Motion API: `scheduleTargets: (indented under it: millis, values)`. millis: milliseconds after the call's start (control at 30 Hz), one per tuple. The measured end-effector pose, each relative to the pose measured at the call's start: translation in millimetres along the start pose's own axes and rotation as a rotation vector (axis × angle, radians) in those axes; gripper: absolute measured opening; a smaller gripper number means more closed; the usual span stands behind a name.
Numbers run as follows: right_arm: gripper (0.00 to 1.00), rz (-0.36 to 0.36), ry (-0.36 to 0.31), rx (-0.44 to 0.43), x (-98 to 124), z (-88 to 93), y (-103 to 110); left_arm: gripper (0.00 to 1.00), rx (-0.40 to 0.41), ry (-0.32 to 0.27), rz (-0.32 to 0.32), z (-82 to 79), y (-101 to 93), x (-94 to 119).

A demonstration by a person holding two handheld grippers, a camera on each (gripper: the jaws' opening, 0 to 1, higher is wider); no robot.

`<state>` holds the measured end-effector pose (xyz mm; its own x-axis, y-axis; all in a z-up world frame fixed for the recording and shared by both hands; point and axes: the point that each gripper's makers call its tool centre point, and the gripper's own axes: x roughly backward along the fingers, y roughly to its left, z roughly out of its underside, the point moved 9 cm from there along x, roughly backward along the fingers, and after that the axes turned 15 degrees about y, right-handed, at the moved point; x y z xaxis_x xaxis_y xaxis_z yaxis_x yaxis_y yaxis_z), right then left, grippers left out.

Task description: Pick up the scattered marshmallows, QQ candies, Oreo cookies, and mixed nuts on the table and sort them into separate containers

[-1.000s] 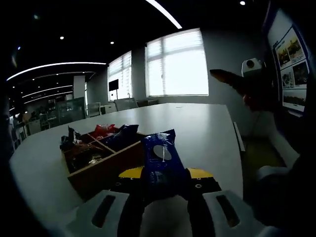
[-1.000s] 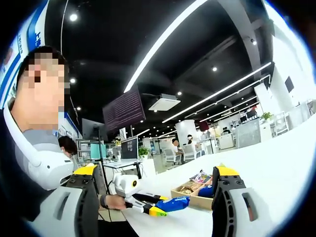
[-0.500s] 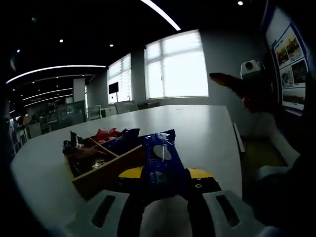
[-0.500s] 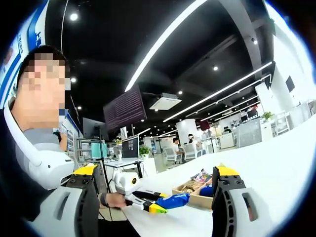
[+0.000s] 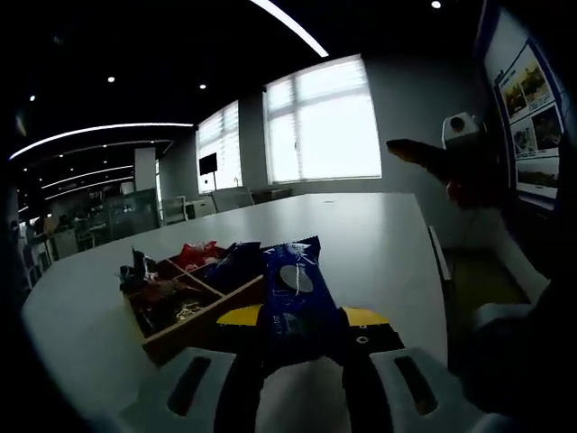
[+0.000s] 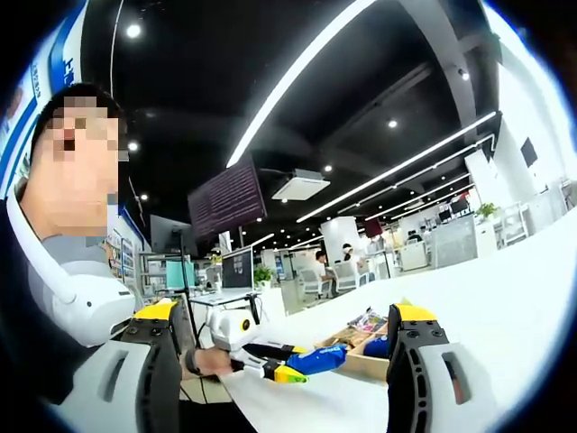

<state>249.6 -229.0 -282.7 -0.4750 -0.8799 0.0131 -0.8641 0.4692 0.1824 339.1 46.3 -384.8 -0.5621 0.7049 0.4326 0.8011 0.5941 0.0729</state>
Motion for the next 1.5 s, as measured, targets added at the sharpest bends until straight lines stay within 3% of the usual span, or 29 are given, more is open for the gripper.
scheduleTargets:
  millis: [1500]
  values:
    - [0.9,0.005,0.012,-0.002,0.8,0.9,0.6,0.35,-0.105,-0.039,-0.058,-40.6,27.2,-9.3]
